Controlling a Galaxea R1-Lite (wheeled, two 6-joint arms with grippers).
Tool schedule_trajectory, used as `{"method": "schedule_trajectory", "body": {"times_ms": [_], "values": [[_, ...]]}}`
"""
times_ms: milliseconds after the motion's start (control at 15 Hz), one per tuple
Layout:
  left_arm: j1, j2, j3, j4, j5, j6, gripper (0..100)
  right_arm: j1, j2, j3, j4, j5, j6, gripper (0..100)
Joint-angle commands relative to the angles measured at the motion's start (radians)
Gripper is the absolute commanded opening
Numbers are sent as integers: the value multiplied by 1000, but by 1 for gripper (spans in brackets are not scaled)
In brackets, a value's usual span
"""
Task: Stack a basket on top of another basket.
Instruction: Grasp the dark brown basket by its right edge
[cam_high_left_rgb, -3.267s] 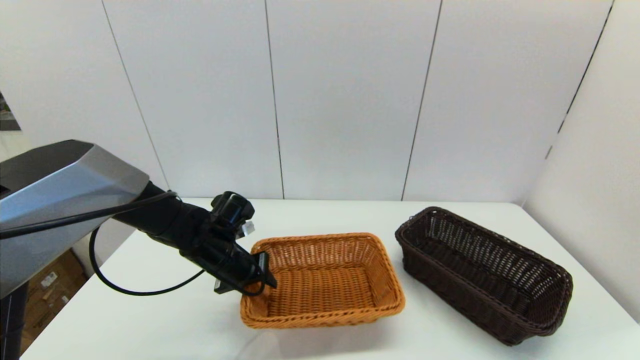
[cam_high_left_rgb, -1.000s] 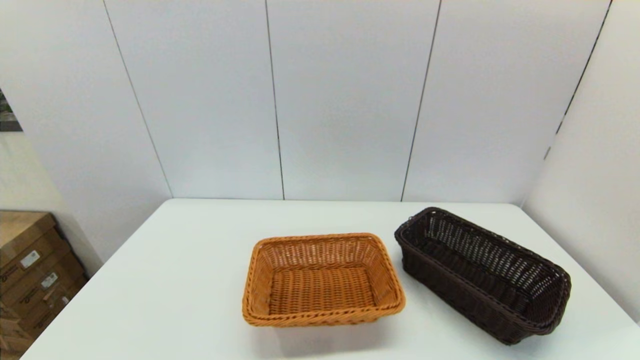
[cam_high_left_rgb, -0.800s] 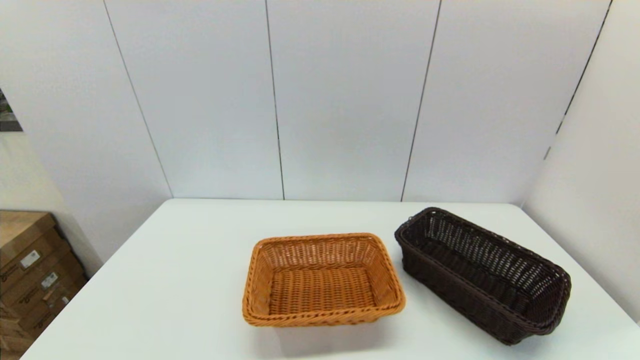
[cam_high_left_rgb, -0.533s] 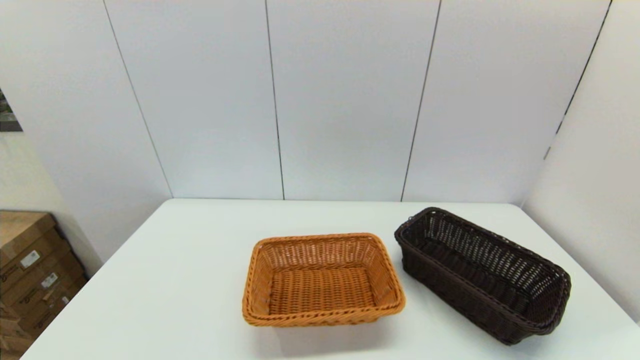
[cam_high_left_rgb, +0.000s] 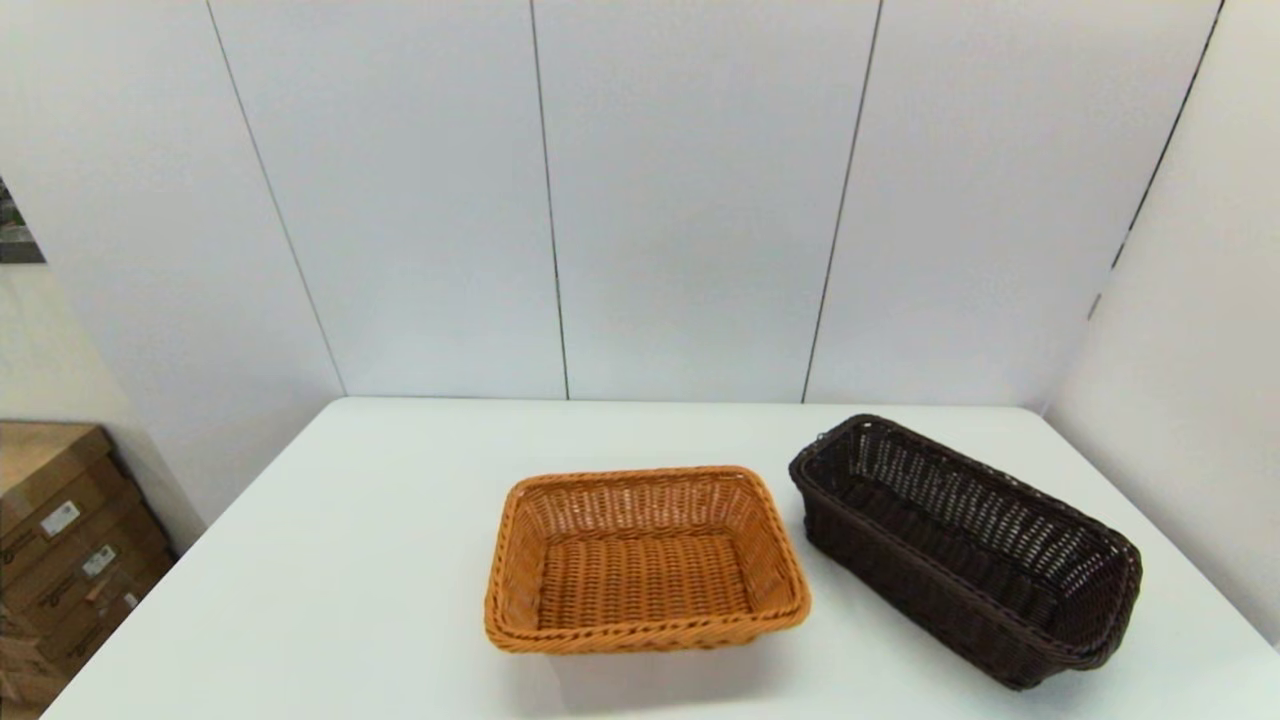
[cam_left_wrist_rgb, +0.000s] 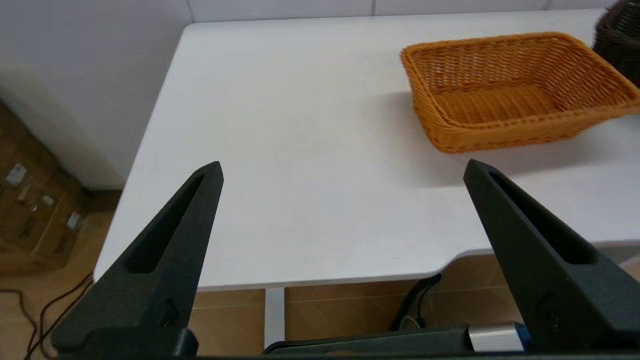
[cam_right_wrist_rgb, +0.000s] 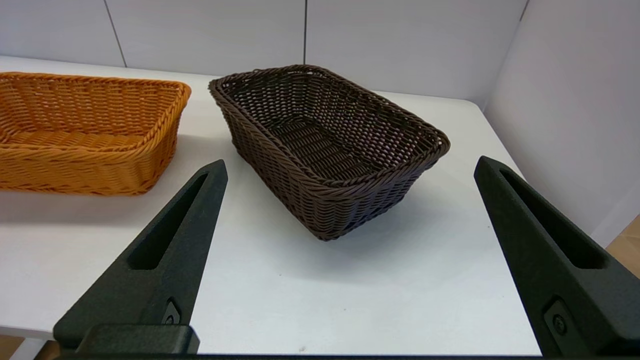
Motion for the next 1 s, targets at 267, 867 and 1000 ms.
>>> {"method": "schedule_trajectory", "body": {"times_ms": [267, 867, 1000], "values": [[-23, -195, 175, -70, -1, 82, 100, 0, 1, 0, 0, 0, -1, 100], [-21, -217, 545, -618, 20, 68, 100, 0, 1, 0, 1, 0, -1, 100], [-23, -217, 546, -618, 25, 71, 100, 0, 1, 0, 0, 0, -1, 100]]}}
